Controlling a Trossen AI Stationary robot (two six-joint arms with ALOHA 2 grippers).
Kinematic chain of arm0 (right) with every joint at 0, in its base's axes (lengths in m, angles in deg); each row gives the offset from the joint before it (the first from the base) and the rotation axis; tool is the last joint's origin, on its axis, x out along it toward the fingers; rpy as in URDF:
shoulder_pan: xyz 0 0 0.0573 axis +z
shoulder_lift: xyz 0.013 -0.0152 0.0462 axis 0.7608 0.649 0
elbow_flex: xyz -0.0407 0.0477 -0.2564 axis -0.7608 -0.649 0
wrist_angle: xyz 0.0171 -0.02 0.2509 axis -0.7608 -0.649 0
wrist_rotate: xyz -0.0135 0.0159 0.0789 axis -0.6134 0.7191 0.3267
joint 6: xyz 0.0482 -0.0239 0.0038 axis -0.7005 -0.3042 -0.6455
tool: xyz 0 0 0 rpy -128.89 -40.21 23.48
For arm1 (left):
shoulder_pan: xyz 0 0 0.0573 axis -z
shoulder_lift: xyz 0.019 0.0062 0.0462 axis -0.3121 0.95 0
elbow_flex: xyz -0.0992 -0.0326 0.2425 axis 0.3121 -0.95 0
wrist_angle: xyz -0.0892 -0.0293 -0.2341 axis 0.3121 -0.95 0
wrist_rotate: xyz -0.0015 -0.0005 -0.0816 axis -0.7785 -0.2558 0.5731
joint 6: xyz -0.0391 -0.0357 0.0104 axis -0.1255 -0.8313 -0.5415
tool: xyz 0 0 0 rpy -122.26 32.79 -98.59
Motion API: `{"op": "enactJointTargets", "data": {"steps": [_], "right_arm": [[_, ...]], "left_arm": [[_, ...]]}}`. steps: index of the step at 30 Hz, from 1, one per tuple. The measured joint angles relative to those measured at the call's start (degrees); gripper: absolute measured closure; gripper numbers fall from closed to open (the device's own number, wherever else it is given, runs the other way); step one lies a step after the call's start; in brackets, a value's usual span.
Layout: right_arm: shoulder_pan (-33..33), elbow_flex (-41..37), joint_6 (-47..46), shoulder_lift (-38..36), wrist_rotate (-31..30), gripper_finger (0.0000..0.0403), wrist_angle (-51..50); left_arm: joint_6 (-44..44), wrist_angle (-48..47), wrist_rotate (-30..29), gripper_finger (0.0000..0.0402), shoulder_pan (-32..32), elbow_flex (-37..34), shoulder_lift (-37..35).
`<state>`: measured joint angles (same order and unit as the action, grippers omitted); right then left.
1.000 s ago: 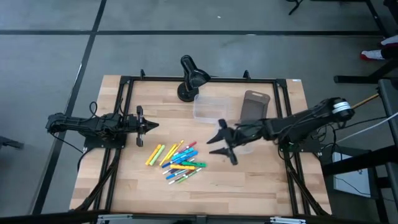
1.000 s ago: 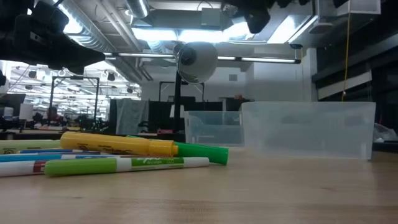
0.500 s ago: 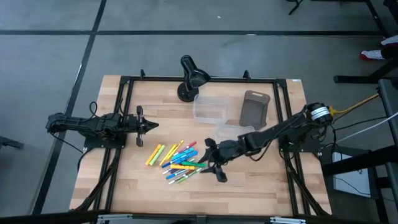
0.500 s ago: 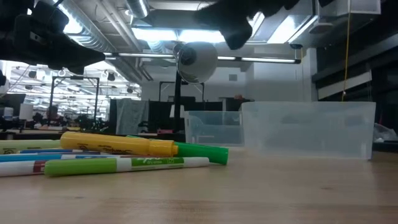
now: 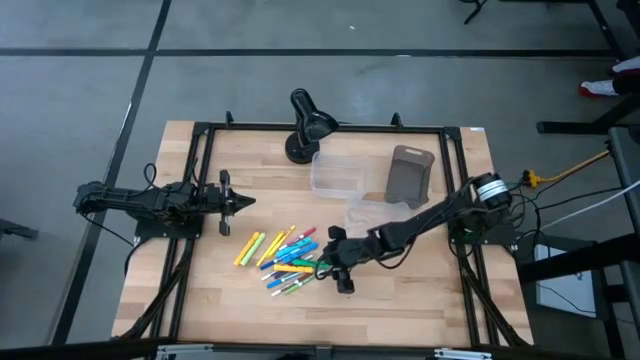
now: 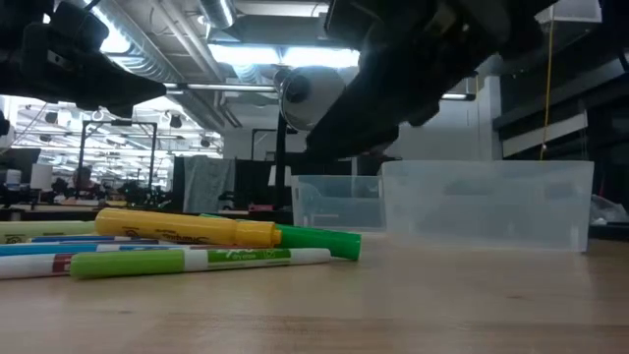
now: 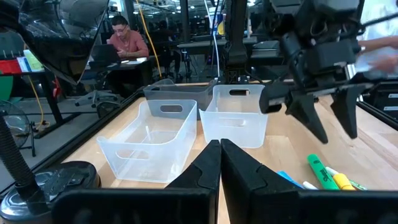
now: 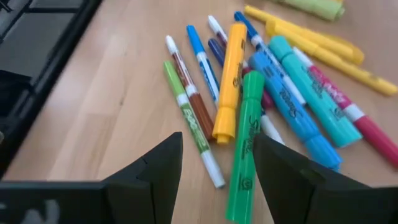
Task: Pick & Place Markers
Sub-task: Put the green highlighter pen into the top transparent bin
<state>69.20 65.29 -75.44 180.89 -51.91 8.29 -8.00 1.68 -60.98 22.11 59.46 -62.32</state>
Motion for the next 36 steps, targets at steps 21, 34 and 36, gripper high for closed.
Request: {"op": "enactJointTargets", "data": {"steps": [21, 34, 36], "right_arm": [[-0.1, 0.0, 1.1, 5.3, -6.0, 0.0209, 1.4], [-2.1, 0.0, 1.1, 6.0, -5.0, 0.0225, 2.4], [-2.1, 0.0, 1.1, 6.3, -4.0, 0.0237, 2.7]], "left_arm": [[0.0, 0.0, 0.0, 0.0393, 0.0, 0.0, 0.0], [0.0, 0.0, 0.0, 0.0392, 0.0, 0.0, 0.0], [0.0, 0.0, 0.0, 0.0391, 0.0, 0.0, 0.0]]}}
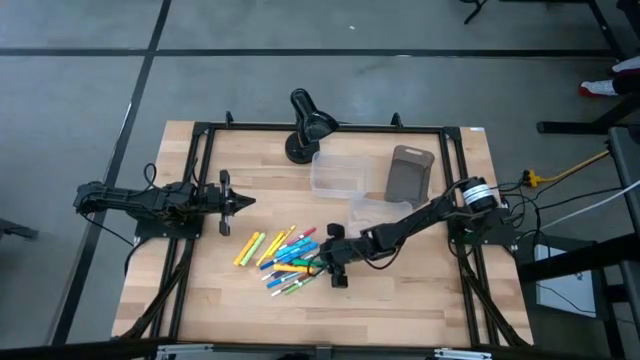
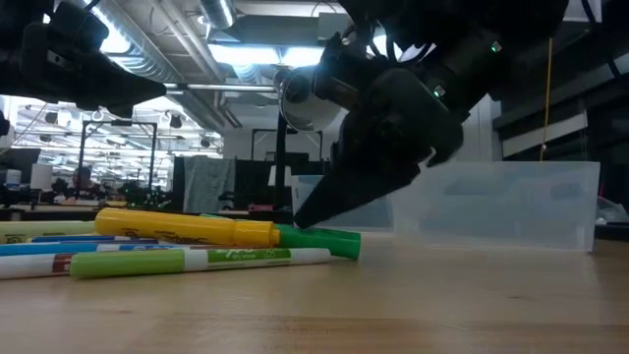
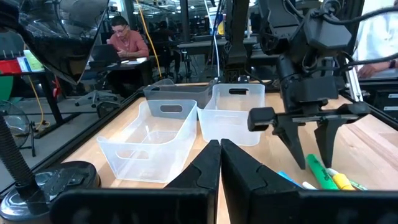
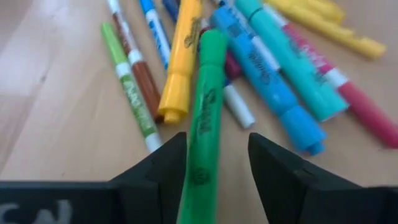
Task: Pick & Place Markers
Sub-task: Put the green highlighter pen into the top transparent bin
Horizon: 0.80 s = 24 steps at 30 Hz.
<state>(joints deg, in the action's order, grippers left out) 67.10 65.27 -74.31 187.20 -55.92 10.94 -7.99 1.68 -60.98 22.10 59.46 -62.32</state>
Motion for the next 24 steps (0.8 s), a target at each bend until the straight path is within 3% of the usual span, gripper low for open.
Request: {"op": "enactJointTargets", "data": {"steps": [10, 24], "right_arm": [[0.0, 0.0, 0.0, 0.3, 1.5, 0.0277, 0.5], [0.0, 0.0, -0.2, 0.3, 1.6, 0.0281, -0.6]], "left_arm": [[0.0, 0.0, 0.0, 0.0394, 0.0, 0.0, 0.0], [0.0, 0.0, 0.0, 0.0395, 0.0, 0.0, 0.0]]}}
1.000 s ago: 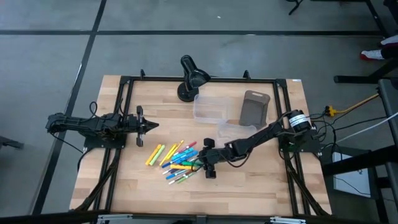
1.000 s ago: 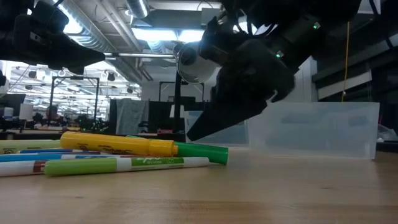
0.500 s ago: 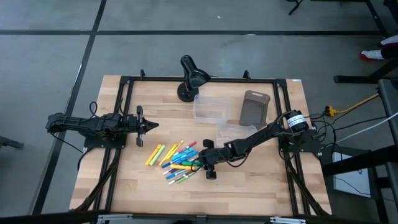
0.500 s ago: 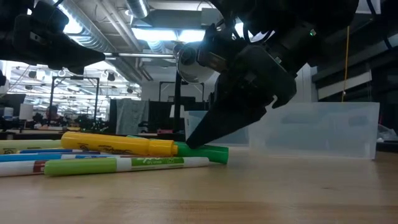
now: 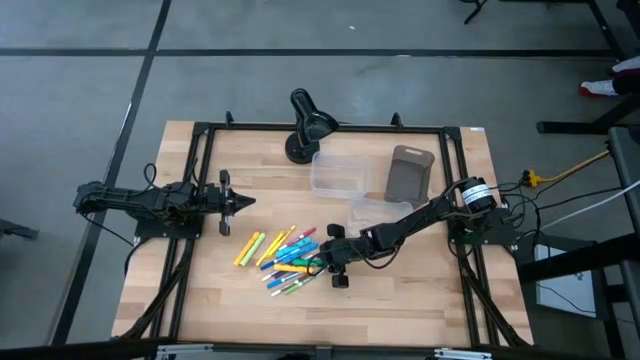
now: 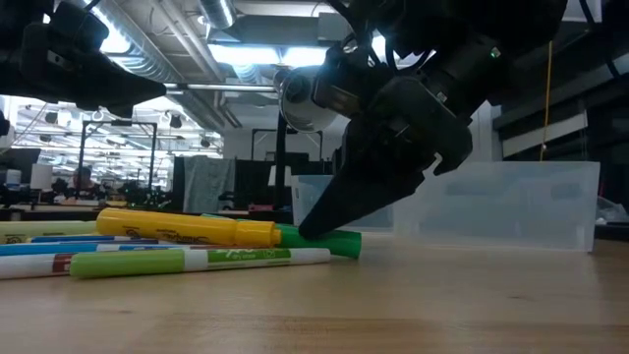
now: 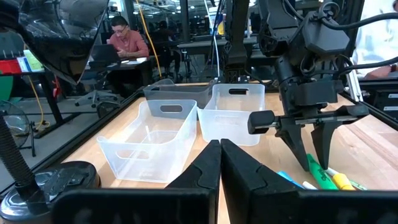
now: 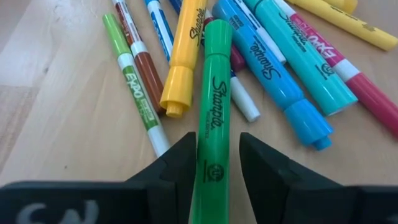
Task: Pick & Place Markers
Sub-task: Put the green highlighter pen into the top transparent bin
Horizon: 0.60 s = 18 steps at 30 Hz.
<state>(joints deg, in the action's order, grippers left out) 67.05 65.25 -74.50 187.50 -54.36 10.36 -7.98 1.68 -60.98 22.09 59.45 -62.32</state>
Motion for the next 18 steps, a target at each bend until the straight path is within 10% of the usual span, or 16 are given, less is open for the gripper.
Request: {"op": "enactJointTargets", "data": {"steps": [18], "right_arm": [[-0.1, 0.0, 2.2, 3.8, -0.8, 0.0281, 7.3]], "left_arm": [[0.0, 0.0, 0.0, 0.0395, 0.0, 0.0, 0.0]]}}
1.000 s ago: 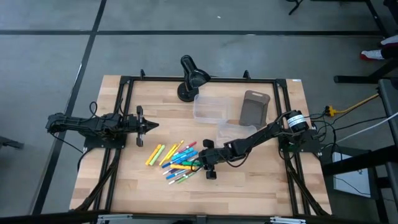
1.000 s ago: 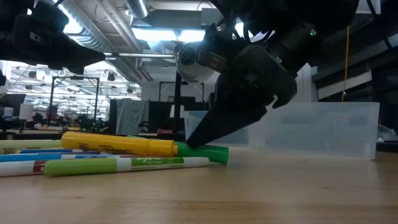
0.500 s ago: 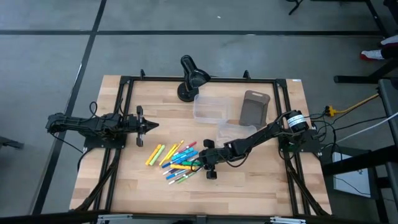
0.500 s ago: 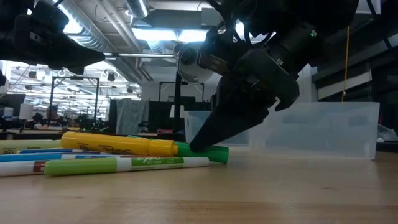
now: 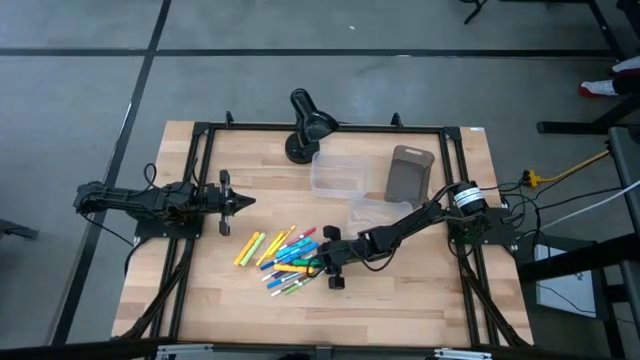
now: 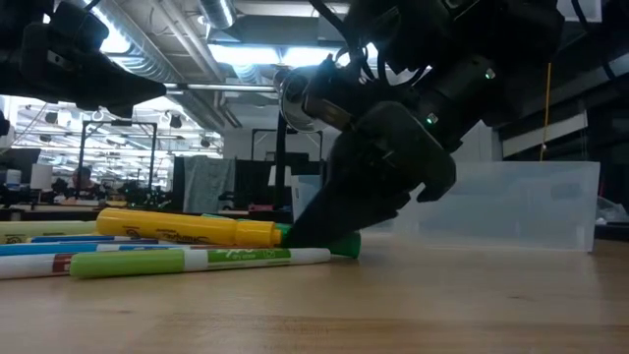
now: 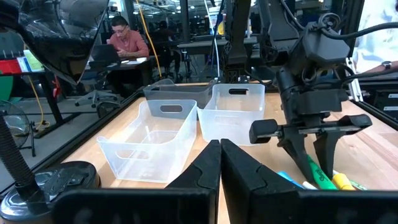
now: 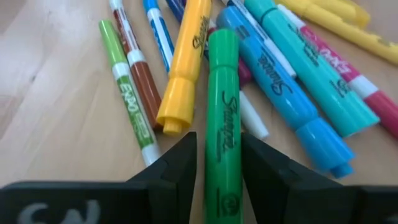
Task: Pick & Place Markers
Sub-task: Put the green highlighter pen into the top transparent bin
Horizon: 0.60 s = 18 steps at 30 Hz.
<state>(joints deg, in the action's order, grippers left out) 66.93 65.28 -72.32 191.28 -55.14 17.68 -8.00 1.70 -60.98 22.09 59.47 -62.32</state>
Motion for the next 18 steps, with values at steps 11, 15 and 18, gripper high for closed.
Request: {"op": "enactJointTargets", "data": {"steps": [11, 15, 18], "right_arm": [[-0.1, 0.0, -1.9, 0.0, -0.1, 0.0332, -0.4], [-0.1, 0.0, -2.0, 0.0, 0.2, 0.0332, -0.4], [-0.1, 0.0, -2.2, 0.0, 0.3, 0.0332, -0.3]], "left_arm": [[0.0, 0.0, 0.0, 0.0392, 0.0, 0.0, 0.0], [0.0, 0.0, 0.0, 0.0395, 0.0, 0.0, 0.0], [0.0, 0.0, 0.0, 0.0395, 0.0, 0.0, 0.0]]}}
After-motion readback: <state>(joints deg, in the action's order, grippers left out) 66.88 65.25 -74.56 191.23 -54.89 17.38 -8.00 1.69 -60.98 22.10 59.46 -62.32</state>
